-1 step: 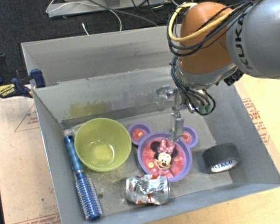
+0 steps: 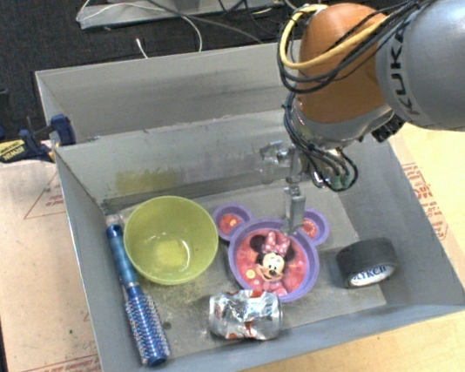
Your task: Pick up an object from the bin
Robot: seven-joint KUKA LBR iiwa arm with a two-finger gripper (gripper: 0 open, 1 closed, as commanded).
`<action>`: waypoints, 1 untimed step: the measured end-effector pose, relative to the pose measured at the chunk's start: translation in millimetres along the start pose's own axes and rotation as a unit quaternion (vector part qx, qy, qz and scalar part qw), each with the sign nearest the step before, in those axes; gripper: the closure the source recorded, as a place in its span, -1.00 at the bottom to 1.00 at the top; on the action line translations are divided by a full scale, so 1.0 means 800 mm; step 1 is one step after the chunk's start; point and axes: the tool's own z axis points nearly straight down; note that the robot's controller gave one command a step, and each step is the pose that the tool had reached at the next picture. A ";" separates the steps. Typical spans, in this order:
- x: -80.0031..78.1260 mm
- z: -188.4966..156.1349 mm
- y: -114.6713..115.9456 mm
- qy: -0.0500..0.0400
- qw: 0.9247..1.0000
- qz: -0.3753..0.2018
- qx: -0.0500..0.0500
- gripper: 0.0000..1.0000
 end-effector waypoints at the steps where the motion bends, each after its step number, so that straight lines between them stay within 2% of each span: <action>1: -0.005 0.097 0.032 0.000 0.992 -0.124 -0.001 -1.00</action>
Offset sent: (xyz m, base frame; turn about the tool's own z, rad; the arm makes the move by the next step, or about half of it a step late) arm 0.0107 0.0324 -0.0851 -0.3883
